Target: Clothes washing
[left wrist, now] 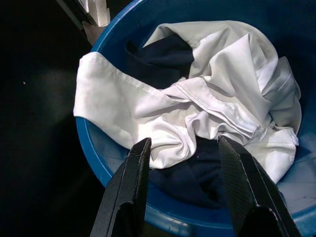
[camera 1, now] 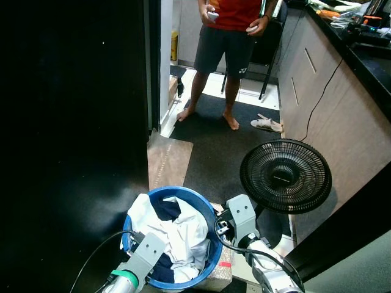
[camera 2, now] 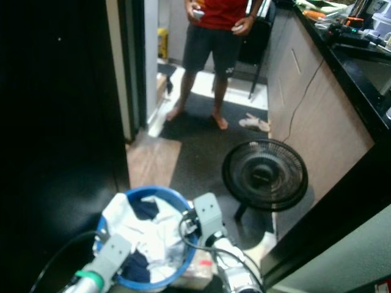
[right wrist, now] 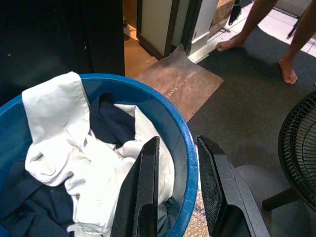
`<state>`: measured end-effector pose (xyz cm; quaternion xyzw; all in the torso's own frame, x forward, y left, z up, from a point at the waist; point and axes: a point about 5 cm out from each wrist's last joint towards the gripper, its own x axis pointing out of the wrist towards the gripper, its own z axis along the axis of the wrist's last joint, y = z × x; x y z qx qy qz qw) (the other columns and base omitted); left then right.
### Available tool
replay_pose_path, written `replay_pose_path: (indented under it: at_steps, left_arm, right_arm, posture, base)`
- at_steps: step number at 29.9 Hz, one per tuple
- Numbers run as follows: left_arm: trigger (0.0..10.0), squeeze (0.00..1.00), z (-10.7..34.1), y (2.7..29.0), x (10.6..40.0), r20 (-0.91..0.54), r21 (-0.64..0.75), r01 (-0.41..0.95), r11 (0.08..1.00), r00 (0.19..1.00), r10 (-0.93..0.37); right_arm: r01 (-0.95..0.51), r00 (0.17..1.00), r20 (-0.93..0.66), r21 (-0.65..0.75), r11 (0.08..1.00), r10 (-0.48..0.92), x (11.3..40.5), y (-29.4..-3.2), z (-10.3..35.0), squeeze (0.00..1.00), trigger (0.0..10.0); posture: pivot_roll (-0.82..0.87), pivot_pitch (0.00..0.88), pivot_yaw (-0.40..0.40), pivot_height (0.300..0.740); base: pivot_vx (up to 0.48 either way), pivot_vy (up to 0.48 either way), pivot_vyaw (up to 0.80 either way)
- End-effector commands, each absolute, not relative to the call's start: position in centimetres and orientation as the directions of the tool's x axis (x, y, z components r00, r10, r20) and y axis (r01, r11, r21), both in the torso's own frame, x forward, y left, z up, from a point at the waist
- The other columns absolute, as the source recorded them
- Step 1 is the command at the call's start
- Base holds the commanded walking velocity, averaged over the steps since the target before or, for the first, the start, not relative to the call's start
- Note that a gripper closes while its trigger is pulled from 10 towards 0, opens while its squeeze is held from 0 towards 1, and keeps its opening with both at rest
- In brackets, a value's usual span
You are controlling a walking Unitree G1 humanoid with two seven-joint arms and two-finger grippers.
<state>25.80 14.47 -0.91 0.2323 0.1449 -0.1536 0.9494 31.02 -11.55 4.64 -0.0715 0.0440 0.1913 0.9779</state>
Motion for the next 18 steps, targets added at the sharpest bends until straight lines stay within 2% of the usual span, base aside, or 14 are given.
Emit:
replay_pose_path:
  at_steps: [1,5,7,12,15,16,18]
  left_arm:
    - [10.0,0.0,-1.4,14.4,25.3,-0.37,0.388,0.368,0.845,0.902,-0.223]
    - [10.0,0.0,-1.4,14.4,25.3,-0.369,0.378,0.36,0.853,0.903,-0.219]
    - [10.0,0.0,-1.0,14.6,25.8,-0.351,0.304,0.304,0.903,0.917,-0.191]
    - [10.0,0.0,-0.5,14.6,26.1,-0.332,0.27,0.281,0.921,0.925,-0.185]
    - [10.0,0.0,2.3,13.6,27.1,-0.204,0.249,0.294,0.923,0.947,-0.247]
    - [10.0,0.0,2.3,13.6,27.1,-0.204,0.249,0.294,0.923,0.947,-0.247]
    - [10.0,0.0,6.6,11.3,28.7,-0.041,0.343,0.328,0.88,0.941,-0.335]
  right_arm:
    - [-0.376,0.923,-0.131,-0.117,0.919,0.361,30.7,-11.8,4.2,0.0,10.0]
    - [-0.373,0.924,-0.129,-0.114,0.921,0.359,30.7,-11.8,4.2,0.0,10.0]
    - [-0.356,0.932,-0.116,-0.103,0.929,0.344,30.8,-11.6,4.4,0.0,10.0]
    - [-0.352,0.935,-0.093,-0.101,0.931,0.343,30.9,-11.4,4.8,0.0,10.0]
    - [-0.333,0.94,0.051,-0.073,0.94,0.336,32.1,-10.5,8.1,0.0,10.0]
    - [-0.333,0.94,0.051,-0.073,0.94,0.336,32.1,-10.5,8.1,0.0,10.0]
    - [-0.316,0.922,0.202,-0.1,0.943,0.331,33.5,-9.5,12.1,0.0,10.0]
  posture:
    - [0.05,0.08,-0.044,0.74]
    - [0.05,0.08,-0.044,0.74]
    - [0.05,0.083,-0.042,0.74]
    - [0.05,0.088,-0.04,0.74]
    - [0.05,0.094,-0.038,0.74]
    - [0.05,0.094,-0.038,0.74]
    - [0.06,0.122,-0.038,0.74]
  base:
    - [0.0,0.0,0.0]
    - [0.0,0.0,0.0]
    - [0.0,0.0,0.0]
    - [0.0,0.0,0.0]
    - [0.0,0.0,0.0]
    - [0.0,0.0,0.0]
    - [0.0,0.0,0.0]
